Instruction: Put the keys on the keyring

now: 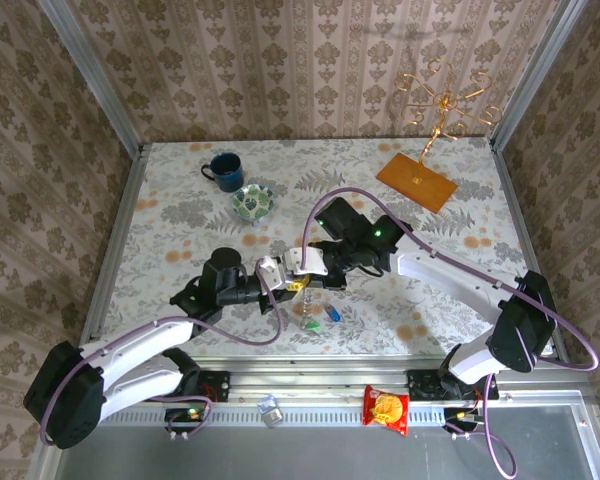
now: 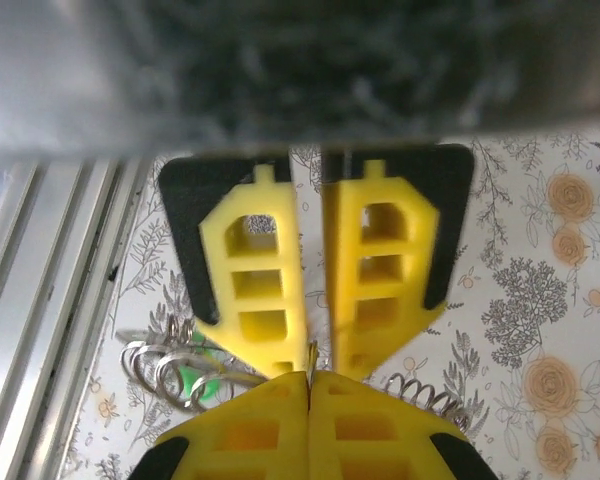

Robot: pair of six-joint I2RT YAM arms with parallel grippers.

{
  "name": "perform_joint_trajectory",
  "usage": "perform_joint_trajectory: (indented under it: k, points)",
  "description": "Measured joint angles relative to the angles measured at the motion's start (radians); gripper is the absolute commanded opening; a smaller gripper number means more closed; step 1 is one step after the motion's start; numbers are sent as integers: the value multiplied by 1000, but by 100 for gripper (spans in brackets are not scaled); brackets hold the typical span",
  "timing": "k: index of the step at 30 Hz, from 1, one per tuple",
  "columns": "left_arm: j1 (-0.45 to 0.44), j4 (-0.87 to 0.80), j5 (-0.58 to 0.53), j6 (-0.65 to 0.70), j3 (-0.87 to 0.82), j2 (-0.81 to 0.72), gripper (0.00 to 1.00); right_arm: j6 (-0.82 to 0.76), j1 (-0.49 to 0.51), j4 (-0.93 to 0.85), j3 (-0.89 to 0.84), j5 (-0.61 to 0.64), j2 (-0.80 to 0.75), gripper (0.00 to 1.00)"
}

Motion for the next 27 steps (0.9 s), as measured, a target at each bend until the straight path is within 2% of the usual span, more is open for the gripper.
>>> perform_joint_trajectory:
  k: [2, 6, 7, 8, 9, 10, 12, 17, 22, 27]
  points:
    - [0, 19, 1, -8, -4, 2, 18, 4, 0, 5, 0, -2, 0, 0]
    - [1, 34, 10, -28, -7, 3, 0, 9, 1, 17, 0, 0, 0, 0]
    - [1, 34, 11, -27, -8, 3, 0, 13, 1, 17, 0, 1, 0, 0]
    - [1, 35, 11, -26, -9, 2, 0, 16, 0, 18, 0, 0, 0, 5]
    - [1, 36, 11, -26, -10, 2, 0, 26, -3, 23, -5, -3, -3, 20]
    - [1, 42, 11, -26, -11, 2, 0, 35, -10, 39, -19, -14, -10, 29]
    - [1, 80, 11, -32, -23, 2, 0, 84, -45, 121, -92, -79, -53, 36]
    - [2, 220, 34, -70, -65, 13, 0, 215, -175, 348, -315, -258, -205, 38]
    - [2, 371, 63, -114, -99, 82, 0, 297, -179, 494, -365, -352, -208, 38]
    - [2, 452, 85, -135, -107, 123, 0, 329, -178, 560, -377, -388, -189, 32]
